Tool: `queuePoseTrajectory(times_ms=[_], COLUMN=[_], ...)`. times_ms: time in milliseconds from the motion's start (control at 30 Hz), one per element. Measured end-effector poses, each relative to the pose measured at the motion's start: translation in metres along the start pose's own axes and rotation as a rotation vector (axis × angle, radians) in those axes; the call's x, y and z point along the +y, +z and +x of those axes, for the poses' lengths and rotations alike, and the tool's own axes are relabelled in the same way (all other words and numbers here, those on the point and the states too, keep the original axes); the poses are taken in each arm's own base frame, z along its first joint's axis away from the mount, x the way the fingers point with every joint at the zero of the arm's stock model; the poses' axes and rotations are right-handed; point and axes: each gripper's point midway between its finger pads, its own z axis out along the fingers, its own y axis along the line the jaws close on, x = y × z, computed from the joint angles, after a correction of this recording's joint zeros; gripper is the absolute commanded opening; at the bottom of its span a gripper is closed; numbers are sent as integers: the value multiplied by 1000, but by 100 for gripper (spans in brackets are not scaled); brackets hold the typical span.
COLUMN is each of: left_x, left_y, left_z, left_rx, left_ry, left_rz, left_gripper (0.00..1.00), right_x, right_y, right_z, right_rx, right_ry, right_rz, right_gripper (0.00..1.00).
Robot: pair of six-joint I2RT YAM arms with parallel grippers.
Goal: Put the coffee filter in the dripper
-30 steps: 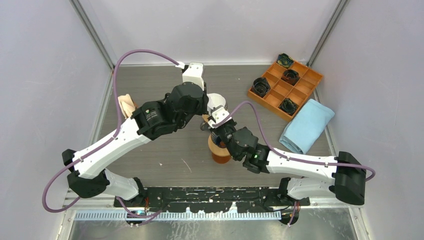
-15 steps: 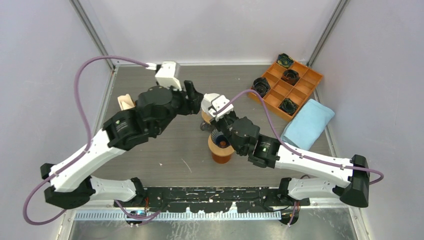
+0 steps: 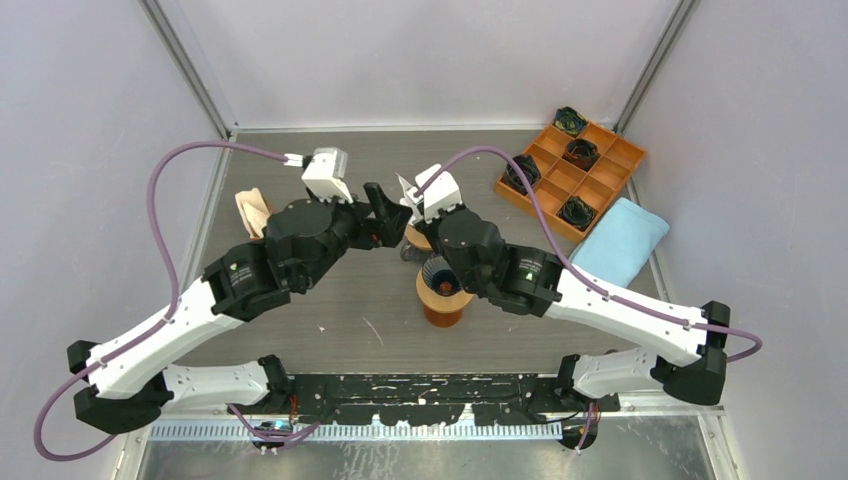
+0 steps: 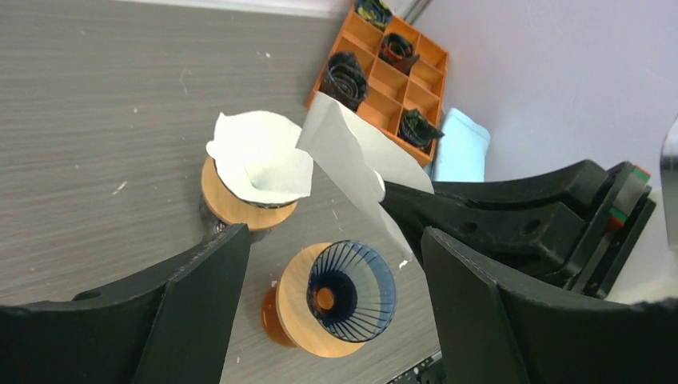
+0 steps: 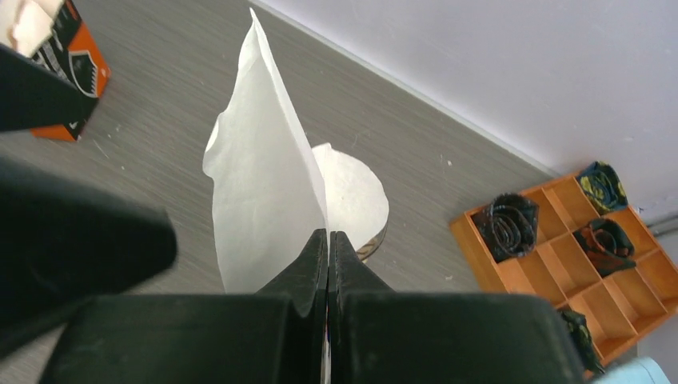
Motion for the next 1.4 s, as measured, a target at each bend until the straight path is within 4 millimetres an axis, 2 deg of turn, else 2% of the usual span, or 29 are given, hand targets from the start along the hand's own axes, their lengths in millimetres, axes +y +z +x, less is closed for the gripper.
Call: queuePoseTrajectory(times_ms=[100,300,667,967,1200,1400], left_x=[-3,-8,0,12,21,26], left_y=[7,16,34,36,31,27], left_z=[14,23,46,46,45,48], left_rx=[34,45,89,90,96,112], left_ry=[-11,-36,-1,10,11,14], left_rz=[11,20,-32,-70,-92,-101], left_gripper=[82,81,71,61,57,54], right_x=[1,1,-1,1,3,-3], right_y=[2,1,-5,-9,-14,-21], right_z=[8,17,11,8,6,5], right_rx=[54,113,126,135,139,144], right_ry=[-8,-3,61,135,211,297], right_rz=[12,29,31,22,-5,-16], right_gripper=[1,1,1,1,1,1])
